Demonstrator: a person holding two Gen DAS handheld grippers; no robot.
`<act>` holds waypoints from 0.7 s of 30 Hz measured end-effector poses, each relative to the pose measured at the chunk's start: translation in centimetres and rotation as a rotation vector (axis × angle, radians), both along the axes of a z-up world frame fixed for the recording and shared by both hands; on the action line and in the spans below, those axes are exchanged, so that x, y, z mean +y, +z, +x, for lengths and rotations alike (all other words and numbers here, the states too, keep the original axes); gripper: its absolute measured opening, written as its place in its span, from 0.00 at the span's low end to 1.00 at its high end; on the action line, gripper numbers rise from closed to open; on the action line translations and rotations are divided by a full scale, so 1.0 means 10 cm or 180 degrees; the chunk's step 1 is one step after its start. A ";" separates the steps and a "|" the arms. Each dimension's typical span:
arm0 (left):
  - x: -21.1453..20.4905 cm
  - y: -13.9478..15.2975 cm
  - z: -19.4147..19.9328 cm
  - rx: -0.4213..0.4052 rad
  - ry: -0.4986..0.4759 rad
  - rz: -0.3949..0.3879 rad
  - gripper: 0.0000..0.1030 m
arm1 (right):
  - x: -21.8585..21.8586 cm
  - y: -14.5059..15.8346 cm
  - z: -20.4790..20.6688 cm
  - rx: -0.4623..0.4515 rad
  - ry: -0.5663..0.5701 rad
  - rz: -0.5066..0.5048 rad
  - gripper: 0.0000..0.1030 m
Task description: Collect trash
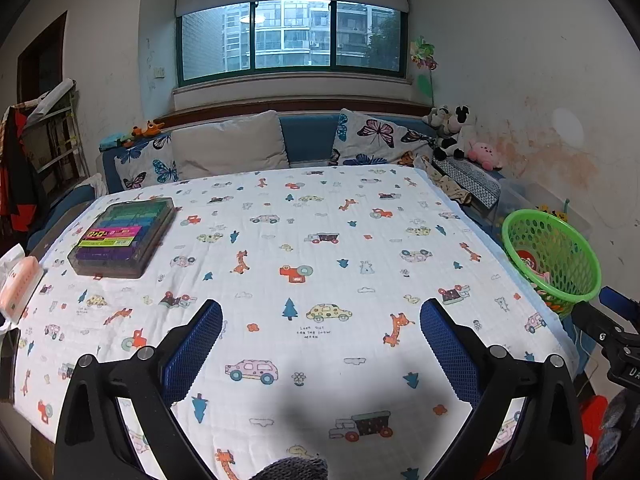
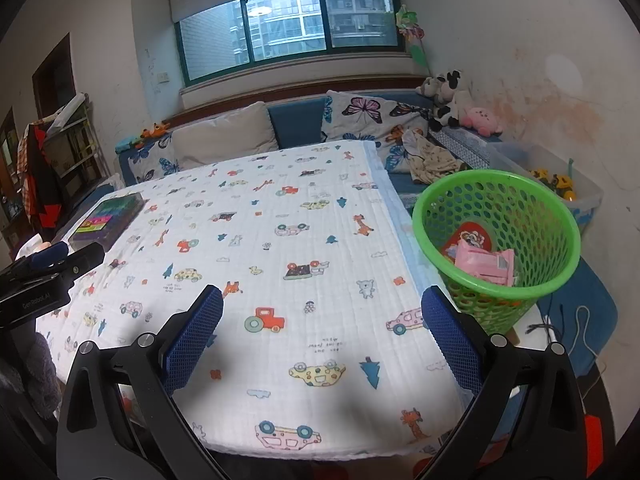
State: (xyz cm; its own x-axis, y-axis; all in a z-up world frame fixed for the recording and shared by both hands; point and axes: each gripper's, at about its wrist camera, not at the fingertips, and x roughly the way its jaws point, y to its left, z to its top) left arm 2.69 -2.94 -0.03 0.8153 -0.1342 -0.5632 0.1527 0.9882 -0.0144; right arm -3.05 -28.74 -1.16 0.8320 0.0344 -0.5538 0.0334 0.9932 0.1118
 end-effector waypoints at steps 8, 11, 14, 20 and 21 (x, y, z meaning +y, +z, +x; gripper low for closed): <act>0.00 -0.01 -0.01 0.0006 -0.0002 -0.0005 0.93 | 0.00 0.00 0.00 0.0012 0.0011 0.0012 0.96; 0.00 -0.01 -0.01 0.0008 -0.0001 -0.0012 0.93 | 0.00 0.01 0.00 0.0009 0.0015 0.0017 0.96; -0.01 -0.02 -0.01 0.0012 -0.0005 -0.0011 0.93 | 0.00 0.00 0.00 0.0013 0.0018 0.0015 0.96; 0.00 -0.02 -0.01 0.0015 -0.0005 -0.0015 0.93 | 0.00 0.00 0.02 0.0024 0.0029 0.0023 0.96; 0.00 -0.02 -0.01 0.0014 -0.0006 -0.0017 0.93 | 0.00 -0.01 0.02 0.0026 0.0032 0.0021 0.96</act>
